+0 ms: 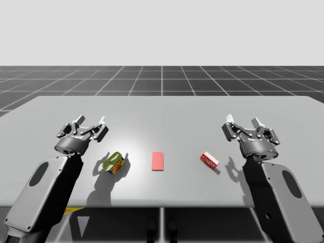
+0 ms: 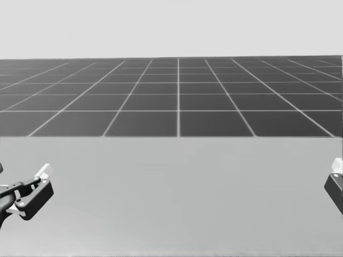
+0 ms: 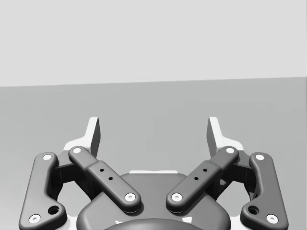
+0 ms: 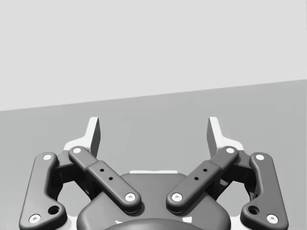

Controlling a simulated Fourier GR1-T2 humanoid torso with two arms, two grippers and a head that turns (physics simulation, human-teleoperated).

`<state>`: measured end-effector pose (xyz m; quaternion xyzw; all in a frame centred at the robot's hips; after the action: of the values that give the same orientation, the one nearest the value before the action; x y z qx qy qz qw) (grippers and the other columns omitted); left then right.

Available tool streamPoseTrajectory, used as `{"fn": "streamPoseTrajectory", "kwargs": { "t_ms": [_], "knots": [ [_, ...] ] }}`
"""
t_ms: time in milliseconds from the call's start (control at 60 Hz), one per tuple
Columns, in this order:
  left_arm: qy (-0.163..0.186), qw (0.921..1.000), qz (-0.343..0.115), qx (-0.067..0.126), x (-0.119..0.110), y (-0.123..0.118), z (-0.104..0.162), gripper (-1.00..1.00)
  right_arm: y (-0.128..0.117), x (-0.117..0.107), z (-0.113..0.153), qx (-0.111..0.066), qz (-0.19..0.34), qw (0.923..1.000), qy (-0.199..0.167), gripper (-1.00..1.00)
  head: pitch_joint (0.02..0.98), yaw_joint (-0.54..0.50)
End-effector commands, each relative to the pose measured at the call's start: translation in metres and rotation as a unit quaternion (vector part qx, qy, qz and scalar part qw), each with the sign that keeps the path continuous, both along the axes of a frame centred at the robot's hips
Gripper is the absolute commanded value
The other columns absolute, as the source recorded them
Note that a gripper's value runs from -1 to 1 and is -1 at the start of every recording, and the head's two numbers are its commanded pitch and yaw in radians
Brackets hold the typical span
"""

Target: Look at the card. If it is red, pick the object on the left. If it is green, pick the object on the right.

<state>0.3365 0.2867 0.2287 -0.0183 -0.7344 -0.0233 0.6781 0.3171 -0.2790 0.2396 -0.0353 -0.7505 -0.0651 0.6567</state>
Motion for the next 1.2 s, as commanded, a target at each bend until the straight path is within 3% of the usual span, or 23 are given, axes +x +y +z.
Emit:
{"fn": "streamPoseTrajectory", "kwargs": {
  "t_ms": [17,383,583,1200],
  "knots": [
    [-0.003,1.0,-0.002,0.006,0.0002,-0.0003,0.0004,-1.0,0.0002,0.0006,-0.0002,0.006,-0.001,1.0,-0.004,-1.0,0.532,0.03],
    [-0.007,0.9999,-0.006,0.014,-0.0008,-0.0011,0.0016,-1.0,-0.0005,0.0022,-0.0011,0.013,0.002,0.9999,-0.004,-1.0,0.798,0.02],
    [-0.007,0.9998,-0.009,0.016,-0.0014,-0.0027,0.0027,-1.0,-0.0006,0.0021,-0.0009,0.011,0.002,0.9999,-0.005,-1.0,0.896,0.04],
    [-0.006,0.9998,-0.01,0.018,-0.0025,-0.0048,0.0024,-1.0,0.0003,0.0005,-0.0014,0.015,0.004,0.9999,-0.004,-1.0,0.919,0.1]
  ]
}}
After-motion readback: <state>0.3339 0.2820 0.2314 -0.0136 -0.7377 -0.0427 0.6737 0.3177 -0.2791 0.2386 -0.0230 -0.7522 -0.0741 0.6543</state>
